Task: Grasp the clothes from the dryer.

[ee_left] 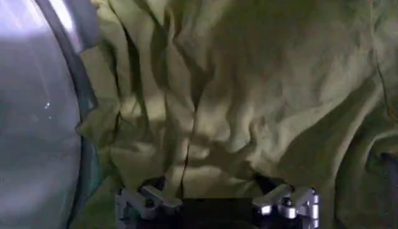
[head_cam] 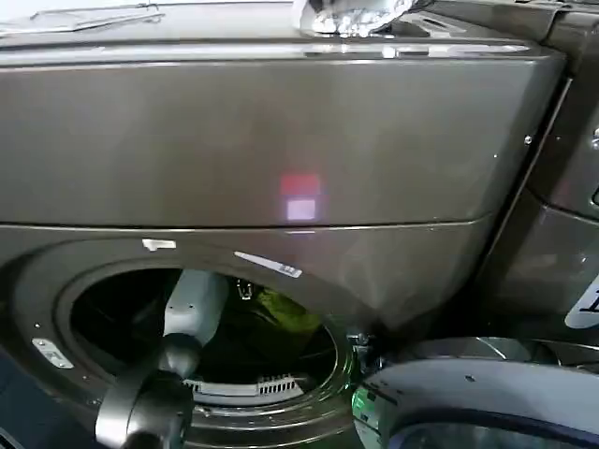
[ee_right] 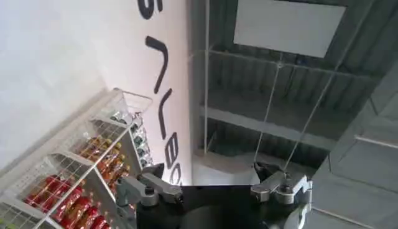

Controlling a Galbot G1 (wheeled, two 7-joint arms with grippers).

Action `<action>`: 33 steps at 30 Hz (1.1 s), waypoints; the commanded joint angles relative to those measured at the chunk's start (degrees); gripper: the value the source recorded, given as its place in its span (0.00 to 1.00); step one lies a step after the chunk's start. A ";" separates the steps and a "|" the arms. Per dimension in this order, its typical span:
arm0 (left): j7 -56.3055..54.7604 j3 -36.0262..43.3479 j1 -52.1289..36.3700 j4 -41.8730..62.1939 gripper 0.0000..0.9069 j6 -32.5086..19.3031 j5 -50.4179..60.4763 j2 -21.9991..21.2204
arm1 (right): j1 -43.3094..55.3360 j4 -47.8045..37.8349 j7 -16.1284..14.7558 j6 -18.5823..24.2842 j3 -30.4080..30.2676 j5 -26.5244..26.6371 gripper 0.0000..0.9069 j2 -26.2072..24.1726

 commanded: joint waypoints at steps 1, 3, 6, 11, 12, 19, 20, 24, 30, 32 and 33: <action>-0.32 0.01 0.05 1.81 0.38 0.21 -0.10 0.22 | 0.09 0.16 0.00 -0.02 -0.10 0.03 1.00 0.10; -0.40 -0.06 0.16 1.78 0.36 0.25 -0.15 0.27 | 0.19 0.21 -0.02 0.01 -0.34 0.04 1.00 0.16; -0.53 -0.19 0.25 1.79 0.34 0.27 -0.19 0.36 | 0.24 0.29 -0.05 0.02 -0.46 0.04 1.00 0.18; -1.27 -1.03 0.20 1.78 0.26 0.26 0.01 0.42 | 0.37 0.39 -0.11 0.02 -0.71 0.03 1.00 0.19; -1.36 -1.09 0.21 1.78 0.21 0.30 0.01 0.42 | 0.41 0.39 -0.11 0.01 -0.77 0.03 1.00 0.18; -2.91 -1.19 0.29 2.19 0.04 0.25 -0.61 0.54 | 0.72 0.44 -0.20 0.05 -1.20 0.00 1.00 0.11; -3.04 -1.20 0.27 2.21 0.03 0.27 -0.73 0.55 | 0.73 0.44 -0.21 0.05 -1.23 0.01 1.00 0.10; -5.01 -1.05 0.30 2.25 0.00 0.95 -2.95 0.55 | 0.98 0.35 -0.21 0.03 -1.49 0.01 1.00 -0.06; -8.23 0.87 0.77 1.26 0.00 3.47 -7.33 0.77 | 1.14 0.12 -0.27 0.08 -1.63 0.01 1.00 -0.14; -10.59 2.34 1.00 0.18 0.00 5.79 -10.82 1.03 | 1.21 0.00 -0.26 0.08 -1.65 0.01 1.00 -0.28; -11.40 2.79 1.11 -0.49 0.00 6.96 -12.45 1.15 | 1.25 0.00 -0.24 0.07 -1.70 0.01 1.00 -0.31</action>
